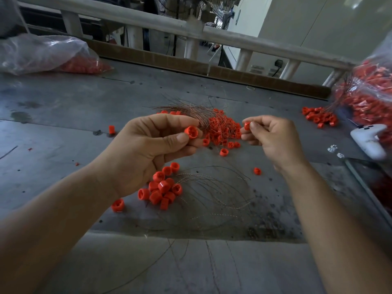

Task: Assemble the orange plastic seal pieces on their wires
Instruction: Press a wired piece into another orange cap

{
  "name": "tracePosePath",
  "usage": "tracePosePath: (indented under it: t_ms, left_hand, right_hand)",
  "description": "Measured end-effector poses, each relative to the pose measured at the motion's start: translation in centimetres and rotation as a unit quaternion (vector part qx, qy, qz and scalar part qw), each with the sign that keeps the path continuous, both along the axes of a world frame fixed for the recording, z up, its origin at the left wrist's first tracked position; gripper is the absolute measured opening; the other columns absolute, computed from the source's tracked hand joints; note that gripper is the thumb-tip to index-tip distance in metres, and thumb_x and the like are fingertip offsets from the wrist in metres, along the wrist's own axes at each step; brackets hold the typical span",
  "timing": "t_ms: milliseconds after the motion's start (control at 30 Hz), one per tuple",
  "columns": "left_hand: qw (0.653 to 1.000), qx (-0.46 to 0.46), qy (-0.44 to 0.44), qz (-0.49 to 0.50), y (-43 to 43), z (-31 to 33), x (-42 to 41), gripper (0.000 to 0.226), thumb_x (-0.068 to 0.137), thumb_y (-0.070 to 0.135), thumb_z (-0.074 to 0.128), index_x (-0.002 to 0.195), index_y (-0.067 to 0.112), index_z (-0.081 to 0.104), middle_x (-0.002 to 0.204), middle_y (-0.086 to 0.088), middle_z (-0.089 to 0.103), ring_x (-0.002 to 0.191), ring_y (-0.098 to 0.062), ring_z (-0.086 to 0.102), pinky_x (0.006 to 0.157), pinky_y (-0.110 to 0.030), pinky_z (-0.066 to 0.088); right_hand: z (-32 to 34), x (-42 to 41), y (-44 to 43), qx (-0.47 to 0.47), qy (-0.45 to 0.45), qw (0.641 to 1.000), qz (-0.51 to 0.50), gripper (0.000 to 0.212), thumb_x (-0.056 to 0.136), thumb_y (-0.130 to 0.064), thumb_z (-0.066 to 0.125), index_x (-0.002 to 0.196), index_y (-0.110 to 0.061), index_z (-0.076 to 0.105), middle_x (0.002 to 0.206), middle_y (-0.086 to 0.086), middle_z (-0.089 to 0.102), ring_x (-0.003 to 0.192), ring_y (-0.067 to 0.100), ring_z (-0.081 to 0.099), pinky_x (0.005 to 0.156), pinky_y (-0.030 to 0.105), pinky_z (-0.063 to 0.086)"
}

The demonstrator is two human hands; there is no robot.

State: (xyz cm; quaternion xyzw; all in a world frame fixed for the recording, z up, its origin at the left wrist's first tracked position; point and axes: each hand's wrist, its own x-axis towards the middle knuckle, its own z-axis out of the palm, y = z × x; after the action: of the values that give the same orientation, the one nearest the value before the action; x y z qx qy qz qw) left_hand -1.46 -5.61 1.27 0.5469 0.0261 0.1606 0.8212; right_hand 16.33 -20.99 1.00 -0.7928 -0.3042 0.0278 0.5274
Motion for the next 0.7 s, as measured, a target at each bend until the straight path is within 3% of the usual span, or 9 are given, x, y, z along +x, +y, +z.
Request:
tracePosePath:
  t_ms: [100, 267, 333, 533, 700]
  left_hand:
    - [1.000, 0.010, 0.011, 0.010, -0.1, 0.0, 0.0, 0.024, 0.066, -0.001, 0.055, 0.077, 0.008, 0.075, 0.075, -0.006, 0.072, 0.071, -0.014, 0.070, 0.063, -0.019, 0.055]
    - [0.999, 0.034, 0.025, 0.022, -0.2, 0.3, 0.0, 0.024, 0.064, 0.000, 0.056, 0.075, 0.010, 0.075, 0.074, -0.005, 0.072, 0.070, -0.013, 0.070, 0.061, -0.017, 0.054]
    - [0.998, 0.045, 0.027, 0.023, -0.2, 0.3, -0.1, 0.025, 0.064, 0.001, 0.056, 0.074, 0.011, 0.076, 0.073, -0.005, 0.072, 0.070, -0.012, 0.069, 0.061, -0.017, 0.054]
    - [0.997, 0.060, 0.033, 0.028, -0.2, 0.2, 0.0, 0.025, 0.063, 0.001, 0.057, 0.075, 0.012, 0.076, 0.073, -0.006, 0.072, 0.070, -0.013, 0.070, 0.061, -0.017, 0.054]
    - [0.996, 0.075, 0.039, 0.036, -0.2, 0.2, 0.1, 0.023, 0.063, 0.002, 0.058, 0.077, 0.012, 0.073, 0.072, -0.007, 0.071, 0.069, -0.014, 0.069, 0.061, -0.017, 0.054]
  right_hand:
    - [0.7, -1.8, 0.4, 0.078, 0.068, 0.993, 0.065, 0.027, 0.088, 0.002, 0.052, 0.082, -0.020, 0.066, 0.062, -0.009, 0.066, 0.059, 0.001, 0.061, 0.058, 0.011, 0.047]
    - [1.2, -4.1, 1.0, 0.096, 0.148, 0.971, 0.162, 0.027, 0.084, 0.006, 0.053, 0.085, -0.017, 0.068, 0.067, -0.007, 0.064, 0.064, 0.005, 0.058, 0.064, 0.021, 0.049]
    - [1.2, -4.6, 1.2, 0.097, 0.161, 0.966, 0.178, 0.024, 0.084, 0.005, 0.053, 0.085, -0.015, 0.067, 0.066, -0.007, 0.064, 0.063, 0.005, 0.059, 0.066, 0.026, 0.047]
    - [1.3, -5.5, 1.4, 0.102, 0.179, 0.955, 0.214, 0.022, 0.085, 0.003, 0.051, 0.082, -0.014, 0.064, 0.069, 0.000, 0.067, 0.064, 0.009, 0.063, 0.057, 0.018, 0.050]
    - [1.3, -5.8, 1.4, 0.097, 0.175, 0.952, 0.231, 0.013, 0.080, -0.007, 0.057, 0.086, -0.016, 0.066, 0.074, 0.003, 0.067, 0.068, 0.010, 0.064, 0.060, 0.018, 0.050]
